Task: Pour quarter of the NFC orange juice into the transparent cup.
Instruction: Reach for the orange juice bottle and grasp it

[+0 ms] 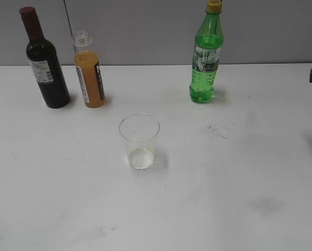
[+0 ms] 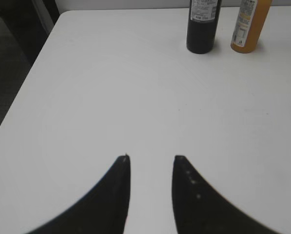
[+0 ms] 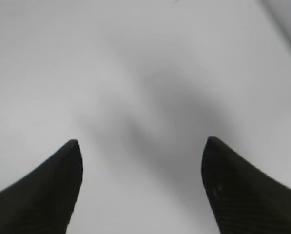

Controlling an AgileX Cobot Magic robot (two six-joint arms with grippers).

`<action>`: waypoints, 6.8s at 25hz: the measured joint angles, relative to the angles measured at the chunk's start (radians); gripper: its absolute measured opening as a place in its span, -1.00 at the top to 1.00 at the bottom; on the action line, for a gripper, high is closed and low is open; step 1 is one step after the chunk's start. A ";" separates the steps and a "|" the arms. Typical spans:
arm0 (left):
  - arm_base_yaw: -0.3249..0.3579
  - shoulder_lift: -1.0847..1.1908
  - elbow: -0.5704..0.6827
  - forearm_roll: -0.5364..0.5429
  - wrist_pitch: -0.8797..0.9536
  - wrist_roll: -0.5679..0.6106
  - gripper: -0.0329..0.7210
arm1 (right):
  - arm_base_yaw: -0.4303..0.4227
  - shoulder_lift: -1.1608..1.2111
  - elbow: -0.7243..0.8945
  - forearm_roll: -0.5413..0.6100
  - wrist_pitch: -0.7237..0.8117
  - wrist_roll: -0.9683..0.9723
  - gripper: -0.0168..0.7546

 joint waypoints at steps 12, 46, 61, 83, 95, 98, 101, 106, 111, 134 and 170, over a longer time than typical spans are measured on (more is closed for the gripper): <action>0.000 0.000 0.000 0.000 0.000 0.000 0.29 | -0.191 -0.007 -0.444 0.769 0.306 -0.946 -0.42; 0.000 0.000 0.000 0.000 0.000 0.000 0.29 | -0.192 -1.343 0.516 0.883 0.259 -1.145 -0.39; 0.000 0.000 0.000 0.000 0.000 0.000 0.29 | -0.182 -1.795 0.668 0.906 0.197 -1.190 -0.12; 0.000 0.000 0.000 -0.003 0.000 0.000 0.28 | -0.076 -1.797 0.669 0.801 0.176 -1.060 -0.61; 0.000 0.000 0.000 -0.083 -0.008 0.000 -0.86 | -0.076 -1.797 0.669 0.801 0.176 -1.057 -0.30; 0.000 0.018 0.000 -0.103 -0.008 0.001 -0.87 | -0.076 -1.797 0.669 0.801 0.176 -1.057 -0.30; 0.000 0.052 0.000 -0.141 -0.008 0.048 -0.87 | -0.076 -1.797 0.670 0.801 0.176 -1.057 -0.30; 0.000 0.135 -0.018 -0.214 -0.072 0.169 -0.87 | -0.076 -1.797 0.670 0.801 0.176 -1.057 -0.30; 0.000 0.245 -0.022 -0.232 -0.366 0.211 -0.85 | -0.076 -1.797 0.670 0.801 0.176 -1.057 -0.30; -0.088 1.061 -0.022 -0.227 -1.495 0.205 -0.72 | -0.076 -1.797 0.670 0.801 0.175 -1.057 -0.30; -0.335 2.062 -0.257 0.099 -2.214 -0.108 -0.82 | -0.075 -1.797 0.670 0.801 0.175 -1.056 -0.30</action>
